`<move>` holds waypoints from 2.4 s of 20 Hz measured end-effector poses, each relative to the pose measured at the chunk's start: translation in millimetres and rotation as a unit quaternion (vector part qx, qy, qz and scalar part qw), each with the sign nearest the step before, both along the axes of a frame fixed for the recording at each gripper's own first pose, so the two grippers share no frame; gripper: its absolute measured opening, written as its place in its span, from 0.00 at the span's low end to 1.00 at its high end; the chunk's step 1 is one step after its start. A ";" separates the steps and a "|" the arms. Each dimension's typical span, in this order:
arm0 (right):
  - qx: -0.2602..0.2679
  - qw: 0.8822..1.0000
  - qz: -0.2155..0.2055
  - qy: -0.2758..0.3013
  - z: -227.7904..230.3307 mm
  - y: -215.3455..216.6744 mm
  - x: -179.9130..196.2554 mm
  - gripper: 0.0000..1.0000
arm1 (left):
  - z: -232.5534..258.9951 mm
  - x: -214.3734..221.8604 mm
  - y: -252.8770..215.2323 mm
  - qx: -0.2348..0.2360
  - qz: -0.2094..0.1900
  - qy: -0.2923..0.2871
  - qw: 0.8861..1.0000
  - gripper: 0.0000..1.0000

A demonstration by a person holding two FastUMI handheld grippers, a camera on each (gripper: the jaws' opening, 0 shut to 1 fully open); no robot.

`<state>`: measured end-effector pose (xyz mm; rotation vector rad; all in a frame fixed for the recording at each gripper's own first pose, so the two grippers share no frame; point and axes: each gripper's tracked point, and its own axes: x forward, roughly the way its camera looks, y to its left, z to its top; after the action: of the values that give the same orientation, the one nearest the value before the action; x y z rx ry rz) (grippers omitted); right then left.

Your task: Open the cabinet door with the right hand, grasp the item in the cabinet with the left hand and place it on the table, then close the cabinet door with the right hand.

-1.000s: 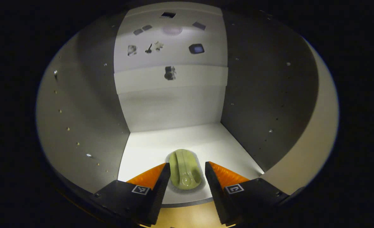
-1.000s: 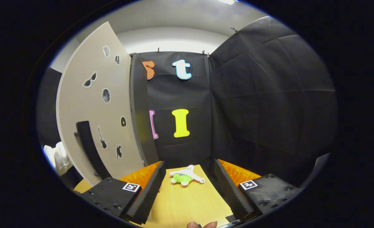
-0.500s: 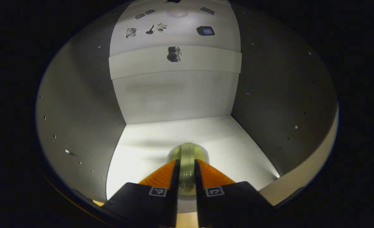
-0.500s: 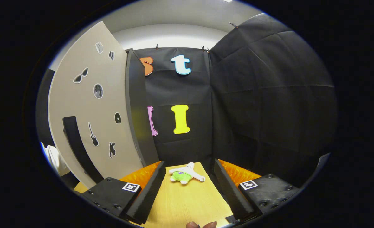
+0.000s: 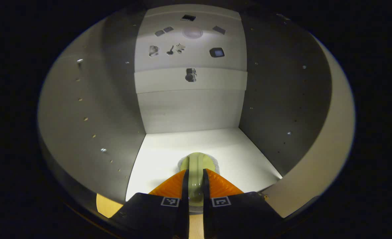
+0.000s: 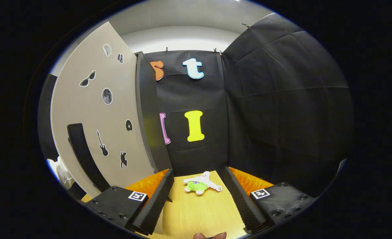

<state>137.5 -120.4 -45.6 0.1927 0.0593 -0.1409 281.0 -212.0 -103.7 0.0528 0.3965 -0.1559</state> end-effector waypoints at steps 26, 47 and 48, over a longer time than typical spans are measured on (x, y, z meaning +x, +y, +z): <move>-0.008 0.999 -0.013 -0.043 12.6 37.1 33.7 0.98 | -326.5 -246.4 -21.1 -0.004 -0.017 0.035 0.999 0.20; -0.014 0.999 -0.034 -0.019 -1.4 20.3 21.4 0.98 | -328.7 -272.5 -15.6 0.018 -0.043 0.035 0.998 0.88; -0.013 0.999 -0.034 -0.019 -0.3 22.9 21.7 0.98 | -306.8 -273.1 -11.0 0.010 -0.045 0.017 0.999 0.88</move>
<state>159.2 -97.5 -45.8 0.1709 0.0123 -0.2059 7.9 -223.1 -410.5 0.0877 0.4304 -0.2413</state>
